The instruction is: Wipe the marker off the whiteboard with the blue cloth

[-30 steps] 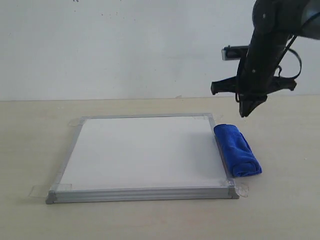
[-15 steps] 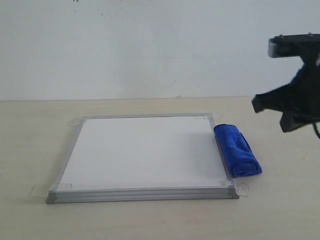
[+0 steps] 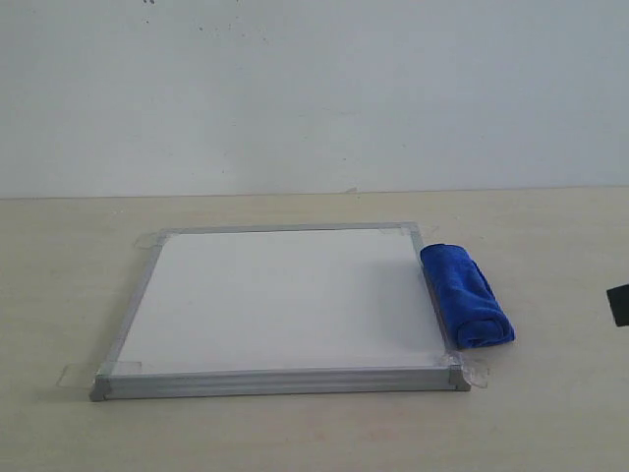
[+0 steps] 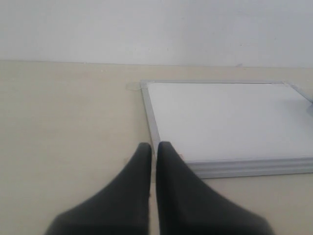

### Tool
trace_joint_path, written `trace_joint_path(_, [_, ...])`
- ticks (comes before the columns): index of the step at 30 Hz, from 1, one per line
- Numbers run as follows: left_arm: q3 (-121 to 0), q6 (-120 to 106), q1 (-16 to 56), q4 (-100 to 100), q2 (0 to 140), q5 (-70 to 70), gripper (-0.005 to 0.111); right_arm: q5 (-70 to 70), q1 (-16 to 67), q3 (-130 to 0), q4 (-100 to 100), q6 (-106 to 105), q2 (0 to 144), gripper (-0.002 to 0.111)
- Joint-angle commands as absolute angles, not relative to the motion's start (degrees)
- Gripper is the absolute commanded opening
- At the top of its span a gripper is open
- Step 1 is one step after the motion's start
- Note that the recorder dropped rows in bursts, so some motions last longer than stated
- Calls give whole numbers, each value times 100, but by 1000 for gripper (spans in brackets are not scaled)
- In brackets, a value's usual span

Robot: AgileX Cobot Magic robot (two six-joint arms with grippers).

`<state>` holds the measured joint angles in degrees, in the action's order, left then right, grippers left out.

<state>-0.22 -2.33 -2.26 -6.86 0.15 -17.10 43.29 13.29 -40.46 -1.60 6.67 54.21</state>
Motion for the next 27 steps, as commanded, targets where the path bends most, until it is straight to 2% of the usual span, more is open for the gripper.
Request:
trace_joint_path(1, [0,-260,-228,-660,0,-1717,4,4220,1325,-4011,-213,655,5193,0])
trace_joint_path(7, [0,-260,-228,-660,0,-1717,4,4079,1314,-4011,-213,655,4831,0])
trace_joint_path(9, [0,-260,-228,-660,0,-1717,4,3358,1314,-3912,-213,655,4501,0])
trace_joint_path(13, [0,-260,-228,-660,0,-1717,4,196,1314,-2546,-213,645,3652,0])
trace_joint_path(15, [0,-260,-228,-660,0,-1717,4,-1590,1249,-1253,-213,665,3246,0])
trace_joint_path(18, [0,-260,-228,-660,0,-1717,4,-2987,812,0,-213,1348,2760,0])
trace_joint_path(20, [0,-260,-228,-660,0,-1717,4,-2053,505,0,-213,1417,2294,0])
trace_joint_path(23, [0,-260,-228,-660,0,-1717,4,-1354,172,0,-213,1284,1726,0])
trace_joint_path(27, [0,-260,-228,-660,0,-1717,4,-273,87,0,-227,999,1113,0])
